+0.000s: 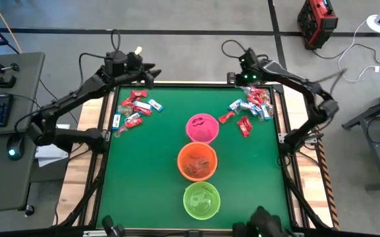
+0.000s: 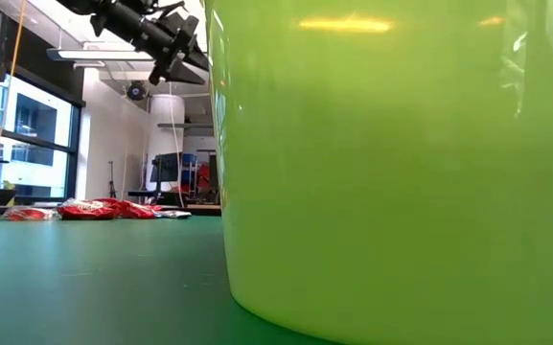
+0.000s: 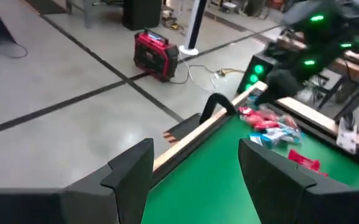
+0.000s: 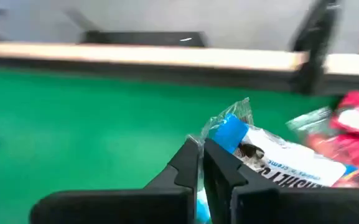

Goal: Sort candy by brand, put in halloween buckets
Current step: Put the blue gummy into the orange bucket

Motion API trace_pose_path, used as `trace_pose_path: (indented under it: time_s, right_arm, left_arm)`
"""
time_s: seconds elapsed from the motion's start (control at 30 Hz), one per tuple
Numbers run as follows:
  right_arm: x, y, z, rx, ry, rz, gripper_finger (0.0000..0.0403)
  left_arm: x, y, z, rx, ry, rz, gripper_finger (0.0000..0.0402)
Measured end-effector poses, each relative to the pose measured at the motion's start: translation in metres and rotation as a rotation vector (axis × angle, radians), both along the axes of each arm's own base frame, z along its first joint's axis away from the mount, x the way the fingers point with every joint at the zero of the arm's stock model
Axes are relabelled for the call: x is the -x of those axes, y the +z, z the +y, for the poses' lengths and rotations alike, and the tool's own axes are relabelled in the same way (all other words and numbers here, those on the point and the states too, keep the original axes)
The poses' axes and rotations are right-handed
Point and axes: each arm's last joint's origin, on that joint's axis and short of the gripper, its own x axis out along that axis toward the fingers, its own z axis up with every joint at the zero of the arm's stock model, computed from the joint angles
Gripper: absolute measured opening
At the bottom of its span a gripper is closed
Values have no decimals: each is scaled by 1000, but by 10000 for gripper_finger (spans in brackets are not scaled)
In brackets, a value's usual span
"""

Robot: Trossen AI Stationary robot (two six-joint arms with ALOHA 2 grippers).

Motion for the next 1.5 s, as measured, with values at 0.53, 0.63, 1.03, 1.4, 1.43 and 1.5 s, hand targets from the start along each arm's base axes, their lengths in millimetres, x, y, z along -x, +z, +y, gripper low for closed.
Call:
trace_pose_path:
  time_s: [0.53, 0.63, 1.03, 1.4, 1.43, 1.5]
  right_arm:
    - [32, -31, 101, -65, 273, -46, 1]
    - [43, -45, 108, -20, 255, -169, 1]
    - [63, -71, 114, -6, 119, -204, 58]
    - [60, -62, 112, 3, 79, -220, 150]
    - [57, -60, 113, 5, 91, -223, 151]
    - [52, -59, 115, 10, 124, -207, 151]
  left_arm:
    - [-37, -2, -47, 257, -120, -140, 225]
    - [-48, -2, -65, 270, -120, -143, 225]
    - [-60, -2, -93, 299, -57, -173, 225]
    - [-60, -4, -95, 266, -156, -102, 225]
    - [-60, -5, -96, 259, -166, -82, 225]
    - [-59, -8, -96, 249, -175, -41, 225]
